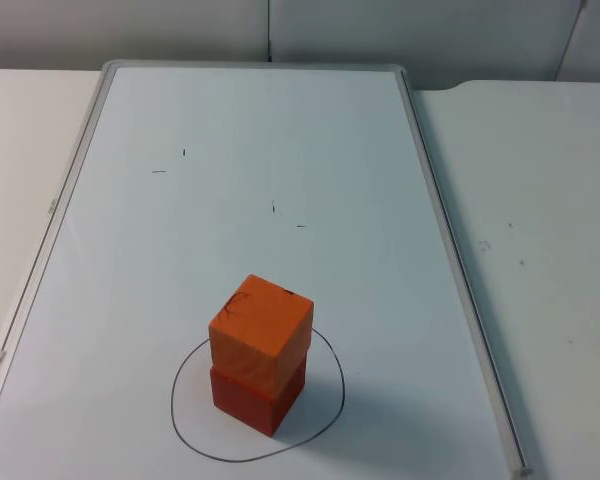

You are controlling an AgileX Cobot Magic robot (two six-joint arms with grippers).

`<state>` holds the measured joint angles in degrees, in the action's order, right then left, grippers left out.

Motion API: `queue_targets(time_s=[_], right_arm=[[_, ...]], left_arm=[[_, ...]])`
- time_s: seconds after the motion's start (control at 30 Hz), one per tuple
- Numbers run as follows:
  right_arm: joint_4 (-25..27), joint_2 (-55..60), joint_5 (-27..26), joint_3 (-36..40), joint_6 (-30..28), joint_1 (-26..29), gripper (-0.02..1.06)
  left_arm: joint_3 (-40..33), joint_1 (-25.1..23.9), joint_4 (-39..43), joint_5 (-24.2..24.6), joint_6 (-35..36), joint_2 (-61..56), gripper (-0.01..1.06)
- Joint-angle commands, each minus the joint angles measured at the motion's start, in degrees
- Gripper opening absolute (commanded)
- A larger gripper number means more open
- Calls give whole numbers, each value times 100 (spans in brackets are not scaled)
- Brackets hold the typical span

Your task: Pick up one cube with the left hand and another cube with the right hand. First place the cube in the right hand at the target position, then stack the cube in the left hand on top.

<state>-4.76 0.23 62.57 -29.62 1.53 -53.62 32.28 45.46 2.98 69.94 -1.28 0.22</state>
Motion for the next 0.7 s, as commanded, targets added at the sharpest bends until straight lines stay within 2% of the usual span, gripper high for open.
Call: queue_targets(time_s=[0.0,0.17,0.33,0.43,0.47,0.5,0.6,0.63,0.67], right_arm=[[15,-23,-91,52,-42,-19,105],[15,-23,-91,52,-42,17,105],[15,-23,-91,52,-42,559,105],[15,-23,-91,52,-42,1433,105],[15,-23,-91,52,-42,2015,105],[15,-23,-91,52,-42,2015,105],[15,-23,-91,52,-42,3199,105],[15,-23,-91,52,-42,3199,105],[15,-23,-91,52,-42,3602,105]], left_arm=[[-10,36,-7,2,22,-22,105],[-10,36,-7,2,22,-22,105],[-10,36,-7,2,22,-22,105],[-10,36,-7,2,22,-22,105],[-10,36,-7,2,22,-22,105],[-10,36,-7,2,22,-22,105],[-10,36,-7,2,22,-22,105],[-10,36,-7,2,22,-22,105],[-10,36,-7,2,22,-22,105]])
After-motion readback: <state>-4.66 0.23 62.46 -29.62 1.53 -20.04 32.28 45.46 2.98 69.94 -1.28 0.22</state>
